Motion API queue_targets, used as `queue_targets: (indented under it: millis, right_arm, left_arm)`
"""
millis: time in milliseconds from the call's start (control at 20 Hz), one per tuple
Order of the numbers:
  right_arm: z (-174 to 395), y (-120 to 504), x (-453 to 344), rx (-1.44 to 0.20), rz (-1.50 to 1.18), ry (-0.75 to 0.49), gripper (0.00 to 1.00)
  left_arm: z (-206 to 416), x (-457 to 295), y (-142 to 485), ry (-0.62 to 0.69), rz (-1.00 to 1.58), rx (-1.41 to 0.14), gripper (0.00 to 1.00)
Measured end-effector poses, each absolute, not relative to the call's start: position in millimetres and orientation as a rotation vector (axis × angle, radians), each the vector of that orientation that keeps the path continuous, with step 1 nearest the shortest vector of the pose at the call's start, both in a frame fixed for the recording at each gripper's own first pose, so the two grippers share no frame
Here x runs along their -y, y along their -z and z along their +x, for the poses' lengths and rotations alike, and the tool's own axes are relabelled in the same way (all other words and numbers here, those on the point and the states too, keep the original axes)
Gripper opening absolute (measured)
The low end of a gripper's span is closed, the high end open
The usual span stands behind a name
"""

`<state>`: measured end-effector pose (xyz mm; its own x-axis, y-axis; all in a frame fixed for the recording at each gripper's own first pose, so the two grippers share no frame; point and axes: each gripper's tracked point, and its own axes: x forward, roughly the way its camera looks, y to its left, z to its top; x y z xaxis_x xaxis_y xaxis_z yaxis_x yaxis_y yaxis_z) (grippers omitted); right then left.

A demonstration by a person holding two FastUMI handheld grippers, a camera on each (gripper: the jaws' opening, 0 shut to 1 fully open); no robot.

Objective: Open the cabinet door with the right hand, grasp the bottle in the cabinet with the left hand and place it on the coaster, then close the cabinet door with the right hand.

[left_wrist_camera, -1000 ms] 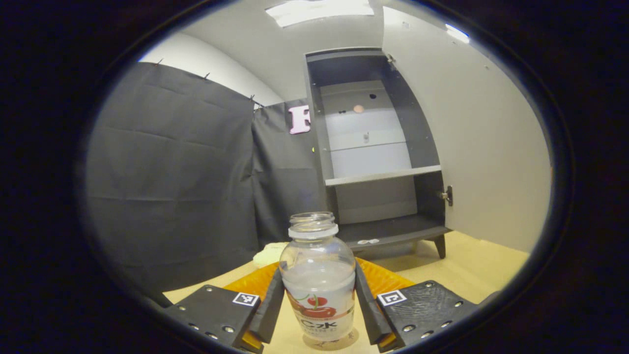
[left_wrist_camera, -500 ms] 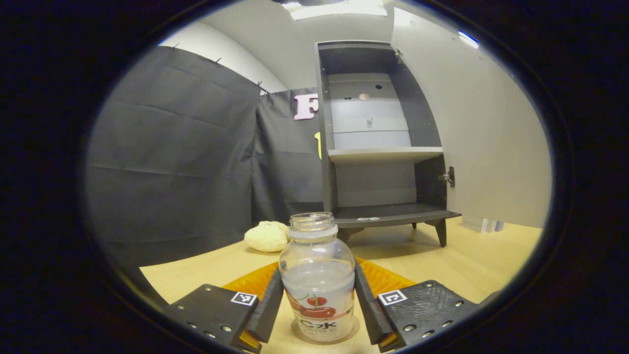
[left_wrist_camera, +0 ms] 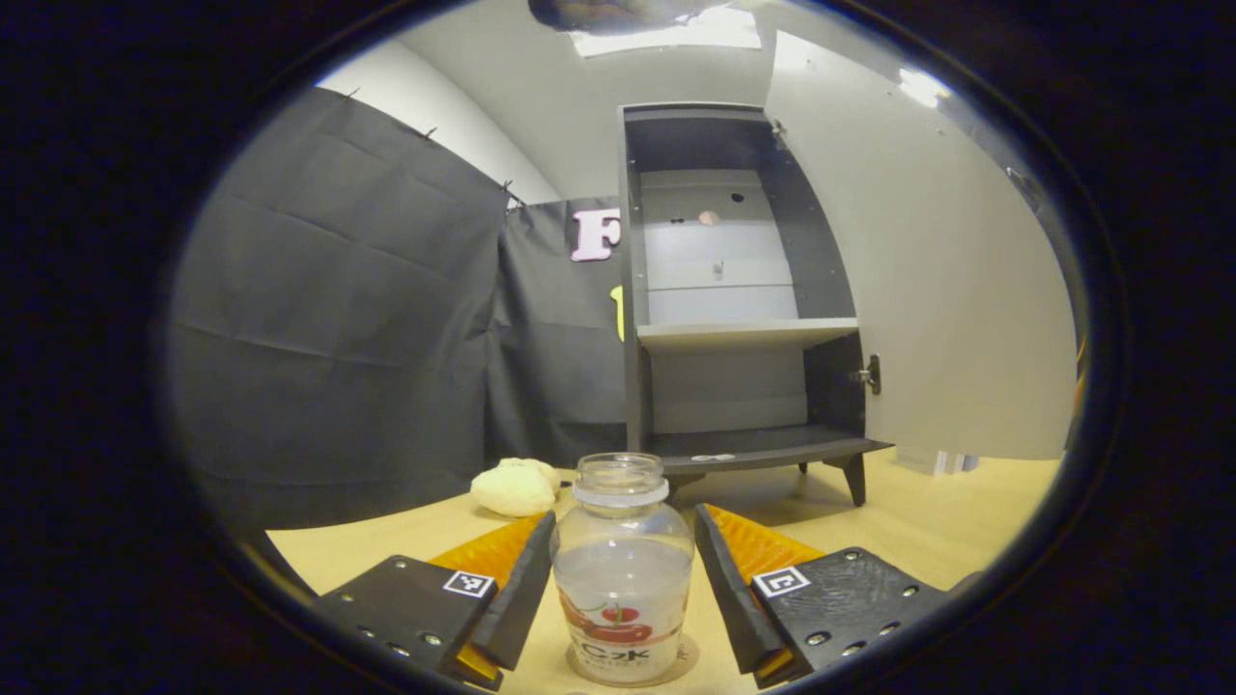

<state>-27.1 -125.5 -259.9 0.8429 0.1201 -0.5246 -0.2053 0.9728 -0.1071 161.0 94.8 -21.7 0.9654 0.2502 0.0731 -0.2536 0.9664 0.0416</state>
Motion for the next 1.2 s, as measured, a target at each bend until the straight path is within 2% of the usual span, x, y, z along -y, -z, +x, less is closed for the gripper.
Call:
queue_targets:
  millis: [600,650,700,800,850,900,1050,1150,1200]
  right_arm:
    - [-26,249,127,-0.503,-0.156,-0.171,0.94]
    - [-28,247,129,-0.495,-0.142,-0.162,0.94]
    - [-28,243,133,-0.487,-0.129,-0.149,0.94]
    - [-27,229,141,-0.460,-0.100,-0.123,0.94]
    - [-26,221,144,-0.443,-0.083,-0.114,0.94]
    - [-25,212,146,-0.427,-0.068,-0.110,0.94]
    - [-24,176,150,-0.354,-0.038,-0.098,0.94]
    - [-23,152,158,-0.302,-0.028,-0.087,0.94]
    - [-23,140,164,-0.279,-0.016,-0.078,0.94]
  left_arm:
    - [166,-95,-15,-0.247,0.026,0.153,0.81]
    - [168,-95,-21,-0.242,0.032,0.164,0.86]
    - [168,-93,-26,-0.229,0.038,0.171,0.81]
    - [166,-95,-36,-0.220,0.065,0.174,0.81]
    - [167,-94,-40,-0.207,0.065,0.172,0.86]
    - [167,-91,-44,-0.200,0.057,0.166,0.81]
    - [160,-89,-58,-0.203,0.060,0.162,0.86]
    - [163,-88,-68,-0.196,0.071,0.167,0.77]
    - [161,-89,-73,-0.198,0.081,0.168,0.86]
